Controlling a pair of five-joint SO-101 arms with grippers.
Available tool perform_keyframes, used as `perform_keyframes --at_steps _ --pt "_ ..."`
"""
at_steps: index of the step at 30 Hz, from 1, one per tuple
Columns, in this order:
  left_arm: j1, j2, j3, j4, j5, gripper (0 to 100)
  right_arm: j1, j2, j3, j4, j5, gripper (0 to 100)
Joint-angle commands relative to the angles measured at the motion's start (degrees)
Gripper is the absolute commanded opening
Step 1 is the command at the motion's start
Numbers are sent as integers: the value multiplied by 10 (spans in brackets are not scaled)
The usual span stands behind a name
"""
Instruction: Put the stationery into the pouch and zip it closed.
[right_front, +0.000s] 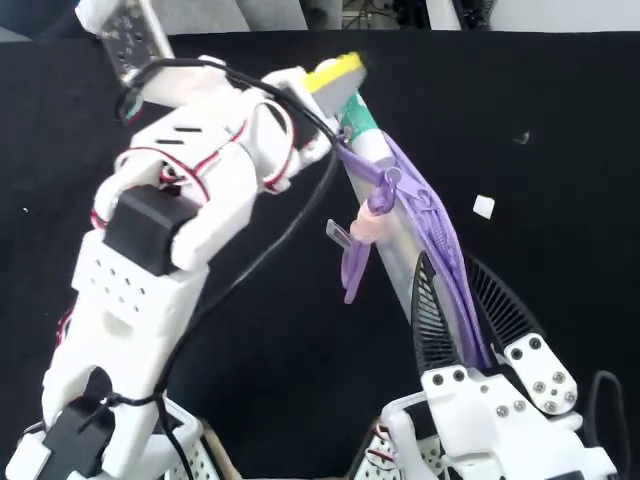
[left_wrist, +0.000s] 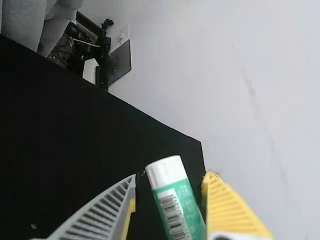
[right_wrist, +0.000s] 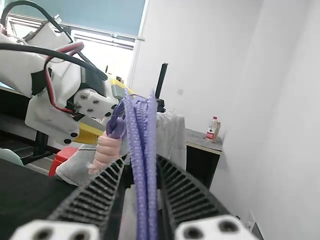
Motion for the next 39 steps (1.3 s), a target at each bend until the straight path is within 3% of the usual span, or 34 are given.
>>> perform_keyframes --at_steps 1,12,18,33,39 --pt "9 -4 -6 -11 4 220 -3 -44 -30 0 4 11" --pt "9 -4 -6 -18 4 219 -3 -44 -30 -2 4 11" --pt "12 -7 -6 -22 0 127 -3 -44 -30 -2 4 11" --pt "22 -66 -10 -23 -3 123 -3 -44 -26 0 4 11" --pt "120 -135 -4 -43 -130 61 -3 -44 -26 -2 4 11"
